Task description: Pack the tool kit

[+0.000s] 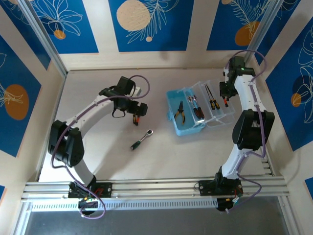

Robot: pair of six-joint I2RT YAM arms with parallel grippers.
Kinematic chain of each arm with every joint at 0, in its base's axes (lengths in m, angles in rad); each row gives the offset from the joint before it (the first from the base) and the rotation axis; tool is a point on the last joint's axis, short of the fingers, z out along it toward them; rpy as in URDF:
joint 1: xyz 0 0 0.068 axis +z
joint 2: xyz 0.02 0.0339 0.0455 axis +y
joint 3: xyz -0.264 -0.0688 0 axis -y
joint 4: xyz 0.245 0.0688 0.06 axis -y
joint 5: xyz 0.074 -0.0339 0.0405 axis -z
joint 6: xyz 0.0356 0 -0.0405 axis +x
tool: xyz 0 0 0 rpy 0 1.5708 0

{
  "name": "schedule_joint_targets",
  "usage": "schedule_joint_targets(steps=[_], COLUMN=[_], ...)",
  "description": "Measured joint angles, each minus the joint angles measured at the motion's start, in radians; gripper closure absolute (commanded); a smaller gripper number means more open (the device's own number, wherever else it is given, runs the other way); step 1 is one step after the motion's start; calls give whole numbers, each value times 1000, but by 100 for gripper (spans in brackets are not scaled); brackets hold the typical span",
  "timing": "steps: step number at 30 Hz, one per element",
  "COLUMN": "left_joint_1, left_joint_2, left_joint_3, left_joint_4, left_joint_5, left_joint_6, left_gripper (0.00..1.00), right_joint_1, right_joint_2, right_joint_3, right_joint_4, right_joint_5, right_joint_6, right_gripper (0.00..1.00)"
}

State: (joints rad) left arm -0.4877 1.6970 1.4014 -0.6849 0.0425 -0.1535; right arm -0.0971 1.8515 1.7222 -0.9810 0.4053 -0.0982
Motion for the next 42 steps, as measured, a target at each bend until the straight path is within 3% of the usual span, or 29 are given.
schedule_joint_targets(steps=[6, 19, 31, 38, 42], left_joint_1=[-1, -2, -6, -23, -58], left_joint_2=[4, 19, 29, 33, 33], left_joint_3=[0, 0, 0, 0, -13], left_joint_4=[-9, -12, -29, -45, -50], left_joint_5=[-3, -3, -8, -16, -42], left_joint_6=[6, 6, 18, 32, 51], left_gripper=[0, 0, 0, 0, 0], right_joint_1=[64, 63, 61, 88, 127], right_joint_2=[11, 64, 54, -6, -71], right_joint_3=[-1, -17, -17, 0, 0], right_joint_4=[0, -11, -19, -65, -80], right_joint_5=[37, 93, 119, 104, 89], right_joint_6=[-75, -95, -66, -35, -30], right_gripper=[100, 98, 50, 1, 1])
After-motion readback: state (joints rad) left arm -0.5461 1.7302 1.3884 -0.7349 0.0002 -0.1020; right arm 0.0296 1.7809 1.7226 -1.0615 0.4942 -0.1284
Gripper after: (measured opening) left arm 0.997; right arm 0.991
